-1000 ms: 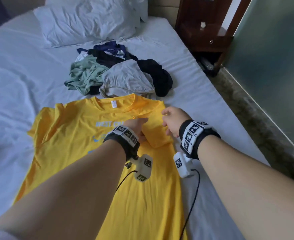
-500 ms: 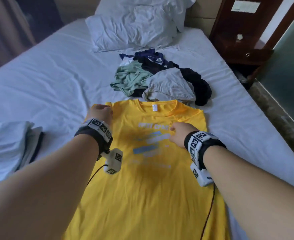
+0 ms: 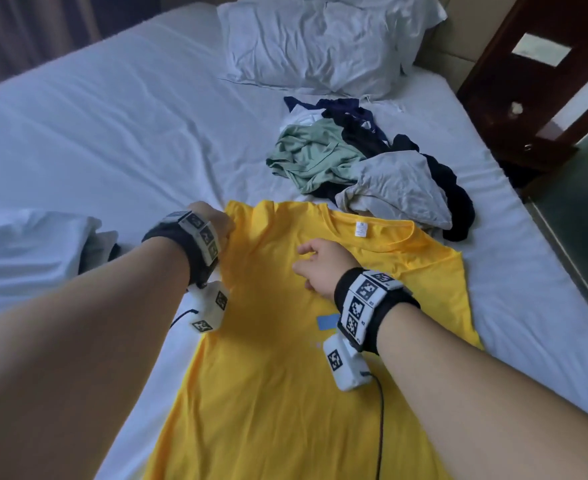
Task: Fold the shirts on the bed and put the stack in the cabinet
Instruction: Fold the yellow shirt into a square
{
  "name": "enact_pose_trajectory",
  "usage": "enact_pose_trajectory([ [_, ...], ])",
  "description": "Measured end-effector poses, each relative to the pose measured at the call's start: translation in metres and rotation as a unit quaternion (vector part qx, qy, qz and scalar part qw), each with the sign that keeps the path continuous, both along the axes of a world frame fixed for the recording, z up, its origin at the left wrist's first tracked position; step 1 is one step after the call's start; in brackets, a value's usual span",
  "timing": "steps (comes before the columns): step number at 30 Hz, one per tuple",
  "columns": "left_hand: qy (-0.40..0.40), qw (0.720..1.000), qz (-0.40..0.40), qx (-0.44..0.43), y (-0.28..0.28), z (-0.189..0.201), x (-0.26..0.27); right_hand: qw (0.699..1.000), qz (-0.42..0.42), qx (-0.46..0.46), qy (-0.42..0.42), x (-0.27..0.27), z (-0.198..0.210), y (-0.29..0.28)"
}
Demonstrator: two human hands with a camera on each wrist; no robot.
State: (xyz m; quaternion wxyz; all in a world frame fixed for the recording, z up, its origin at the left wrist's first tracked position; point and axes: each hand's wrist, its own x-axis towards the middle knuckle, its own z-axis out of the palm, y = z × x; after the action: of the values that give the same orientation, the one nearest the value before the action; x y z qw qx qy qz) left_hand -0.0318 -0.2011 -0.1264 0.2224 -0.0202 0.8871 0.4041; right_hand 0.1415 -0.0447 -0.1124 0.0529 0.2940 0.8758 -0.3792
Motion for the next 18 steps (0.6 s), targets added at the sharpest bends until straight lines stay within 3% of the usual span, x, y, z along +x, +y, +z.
enact_pose_trajectory([
  [3, -0.035, 0.990, 0.059, 0.125, -0.020, 0.008, -0.004, 0.999, 0.034, 0.042, 0.002, -0.034, 0.001, -0.017],
  [5, -0.063, 0.966, 0.090, 0.233, -0.040, 0.005, -0.005, 0.997, 0.060, 0.051, -0.015, -0.055, -0.001, -0.029],
  [7, -0.059, 0.954, 0.115, 0.269, -0.058, -0.003, -0.005, 0.991, 0.102, 0.071, -0.055, -0.069, -0.007, -0.038],
  [13, 0.042, 0.991, 0.042, 0.120, -0.075, 0.005, 0.006, 0.974, 0.141, 0.109, -0.142, -0.085, -0.011, -0.047],
  [18, 0.051, 0.996, 0.037, 0.065, -0.077, 0.011, 0.011, 0.983, 0.114, 0.103, -0.096, -0.080, -0.004, -0.049],
])
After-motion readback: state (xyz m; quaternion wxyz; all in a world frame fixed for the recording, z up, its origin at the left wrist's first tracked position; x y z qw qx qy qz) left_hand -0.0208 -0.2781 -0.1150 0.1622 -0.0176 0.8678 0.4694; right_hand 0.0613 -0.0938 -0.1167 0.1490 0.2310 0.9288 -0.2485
